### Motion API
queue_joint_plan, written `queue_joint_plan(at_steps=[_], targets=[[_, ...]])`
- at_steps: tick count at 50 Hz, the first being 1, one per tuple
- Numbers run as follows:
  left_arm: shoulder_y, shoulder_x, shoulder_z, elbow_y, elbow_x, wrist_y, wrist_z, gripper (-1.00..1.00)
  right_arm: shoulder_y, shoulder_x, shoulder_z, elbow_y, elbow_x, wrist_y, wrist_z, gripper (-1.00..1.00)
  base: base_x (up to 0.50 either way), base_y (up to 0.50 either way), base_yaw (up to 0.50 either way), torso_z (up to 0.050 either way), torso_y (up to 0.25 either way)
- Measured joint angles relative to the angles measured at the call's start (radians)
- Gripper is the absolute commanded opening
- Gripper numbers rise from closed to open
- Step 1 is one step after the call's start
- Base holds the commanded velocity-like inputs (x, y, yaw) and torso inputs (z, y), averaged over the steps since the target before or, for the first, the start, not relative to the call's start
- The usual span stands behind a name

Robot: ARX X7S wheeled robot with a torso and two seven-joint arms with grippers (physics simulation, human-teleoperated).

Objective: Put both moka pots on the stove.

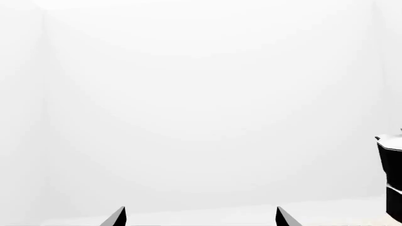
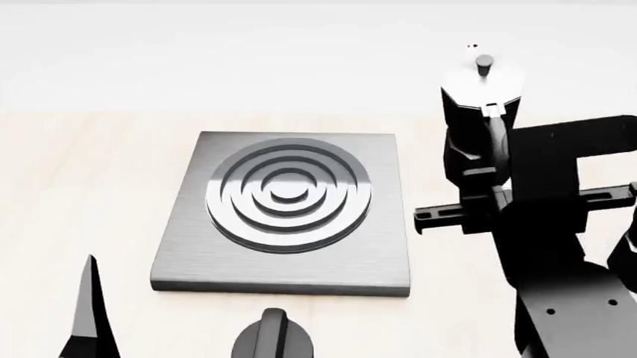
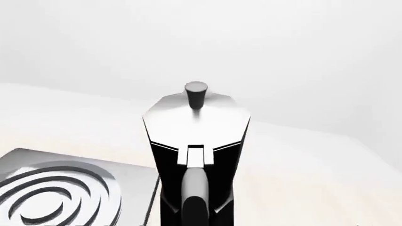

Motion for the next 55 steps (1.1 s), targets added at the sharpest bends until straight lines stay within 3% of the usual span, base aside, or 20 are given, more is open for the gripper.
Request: queue_joint_plan(at_steps=[18, 36, 55], targets=[[0.022, -0.015, -0.012, 0.018, -0.012, 0.006, -0.008, 1.00, 0.101, -0.156, -0.103, 0.136, -0.045, -0.161, -0.010, -1.00, 0.00, 0.00, 0.00, 0.000, 0.001], [0.029, -0.028, -0.024, 0.029, -0.028, 0.005, -0.012, 1.00, 0.204, -0.300, -0.174, 0.402, -0.066, -0.312, -0.041, -1.00, 0.00, 0.00, 0.00, 0.000, 0.001], [0.051, -0.043, -0.018, 0.041, -0.026, 0.004, -0.015, 1.00, 0.299, -0.398, -0.242, 0.652, 0.026, -0.422, -0.067, -1.00, 0.00, 0.00, 0.00, 0.000, 0.001]])
